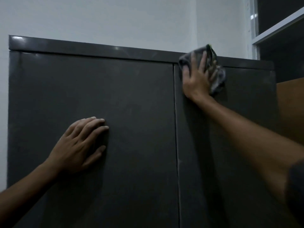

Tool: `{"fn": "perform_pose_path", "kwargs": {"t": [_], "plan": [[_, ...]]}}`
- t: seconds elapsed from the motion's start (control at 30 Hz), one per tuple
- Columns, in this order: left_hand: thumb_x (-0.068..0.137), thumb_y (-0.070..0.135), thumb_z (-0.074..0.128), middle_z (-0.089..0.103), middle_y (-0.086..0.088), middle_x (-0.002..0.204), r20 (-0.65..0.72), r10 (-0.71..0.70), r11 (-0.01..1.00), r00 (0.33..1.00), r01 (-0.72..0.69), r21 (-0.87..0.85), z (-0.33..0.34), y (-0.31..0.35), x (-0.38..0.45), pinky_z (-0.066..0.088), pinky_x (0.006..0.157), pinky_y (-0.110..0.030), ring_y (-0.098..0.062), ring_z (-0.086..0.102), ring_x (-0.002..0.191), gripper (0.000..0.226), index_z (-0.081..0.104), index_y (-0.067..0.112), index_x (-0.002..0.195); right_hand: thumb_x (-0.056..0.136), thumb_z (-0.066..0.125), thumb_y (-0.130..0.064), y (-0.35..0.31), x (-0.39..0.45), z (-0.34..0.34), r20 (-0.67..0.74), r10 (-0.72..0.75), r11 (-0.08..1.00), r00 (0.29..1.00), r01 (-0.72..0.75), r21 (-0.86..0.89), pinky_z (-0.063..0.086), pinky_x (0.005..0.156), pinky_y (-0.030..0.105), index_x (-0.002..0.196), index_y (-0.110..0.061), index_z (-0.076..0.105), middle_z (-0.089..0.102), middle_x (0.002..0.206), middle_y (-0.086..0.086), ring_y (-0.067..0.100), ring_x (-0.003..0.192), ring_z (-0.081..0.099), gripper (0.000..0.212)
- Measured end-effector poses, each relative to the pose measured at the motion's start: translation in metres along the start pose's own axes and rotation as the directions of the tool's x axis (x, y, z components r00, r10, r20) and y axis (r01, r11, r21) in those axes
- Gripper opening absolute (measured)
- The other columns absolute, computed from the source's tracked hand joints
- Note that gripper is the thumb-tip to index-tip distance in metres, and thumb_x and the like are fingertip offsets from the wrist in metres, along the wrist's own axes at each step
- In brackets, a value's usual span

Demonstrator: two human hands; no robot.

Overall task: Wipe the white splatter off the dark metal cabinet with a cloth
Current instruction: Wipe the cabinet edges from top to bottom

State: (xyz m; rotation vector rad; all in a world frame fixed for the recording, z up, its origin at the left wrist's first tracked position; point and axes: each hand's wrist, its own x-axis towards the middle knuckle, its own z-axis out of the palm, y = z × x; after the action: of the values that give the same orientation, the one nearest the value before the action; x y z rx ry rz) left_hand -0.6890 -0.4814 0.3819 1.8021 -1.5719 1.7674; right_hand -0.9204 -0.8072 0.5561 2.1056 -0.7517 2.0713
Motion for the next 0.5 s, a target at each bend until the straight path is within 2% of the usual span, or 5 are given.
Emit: {"fn": "perform_pose_path", "kwargs": {"t": [0.1,0.17,0.27,0.33,0.5], "plan": [[0.097,0.051,0.046,0.050,-0.017,0.153,0.003,0.025,1.000,1.000,-0.025,0.009,0.003,-0.006,-0.001,0.008,0.128,-0.036,-0.036,0.040,0.146,0.065,0.057,0.010,0.145,0.102,0.028,-0.057,-0.081,-0.026,0.032,-0.069,-0.193,0.981,0.979,0.191,-0.032,0.003,0.124,0.064,0.161,-0.039,0.028,0.013,0.173,0.003,0.047,0.156,0.004,0.062],[0.097,0.051,0.046,0.049,-0.016,0.155,0.004,0.043,0.999,0.999,-0.043,0.000,0.004,-0.007,-0.002,0.010,0.128,-0.037,-0.035,0.039,0.147,0.064,0.056,0.011,0.146,0.105,0.035,-0.050,-0.093,-0.104,0.041,0.003,-0.529,0.847,0.848,0.529,-0.050,0.008,0.123,0.067,0.160,-0.034,0.035,0.019,0.171,0.007,0.050,0.155,0.006,0.057],[0.098,0.052,0.045,0.047,-0.015,0.157,0.014,0.041,0.999,0.999,-0.041,-0.005,0.005,-0.008,-0.005,0.021,0.125,-0.045,-0.035,0.039,0.148,0.065,0.054,0.011,0.148,0.105,0.049,-0.046,-0.032,-0.234,0.032,0.201,-0.759,0.636,0.620,0.772,0.019,0.016,0.122,0.066,0.158,-0.030,0.039,0.027,0.168,0.009,0.050,0.155,0.011,0.056],[0.098,0.053,0.044,0.046,-0.015,0.157,0.019,0.036,0.999,0.999,-0.036,-0.009,0.006,-0.008,-0.003,0.024,0.123,-0.048,-0.035,0.038,0.149,0.067,0.053,0.011,0.149,0.103,0.052,-0.047,0.039,-0.267,0.020,0.271,-0.765,0.607,0.584,0.795,0.000,0.028,0.118,0.066,0.156,-0.034,0.041,0.034,0.165,0.007,0.049,0.154,0.018,0.056],[0.099,0.053,0.043,0.045,-0.017,0.157,-0.009,0.046,0.999,0.999,-0.046,0.007,0.008,-0.007,-0.004,0.025,0.124,-0.050,-0.037,0.039,0.149,0.068,0.052,0.008,0.149,0.107,0.027,-0.052,0.078,-0.200,0.010,0.119,-0.284,0.950,0.951,0.296,-0.103,0.017,0.121,0.066,0.163,-0.039,0.019,0.015,0.172,0.004,0.037,0.158,0.013,0.058]]}}
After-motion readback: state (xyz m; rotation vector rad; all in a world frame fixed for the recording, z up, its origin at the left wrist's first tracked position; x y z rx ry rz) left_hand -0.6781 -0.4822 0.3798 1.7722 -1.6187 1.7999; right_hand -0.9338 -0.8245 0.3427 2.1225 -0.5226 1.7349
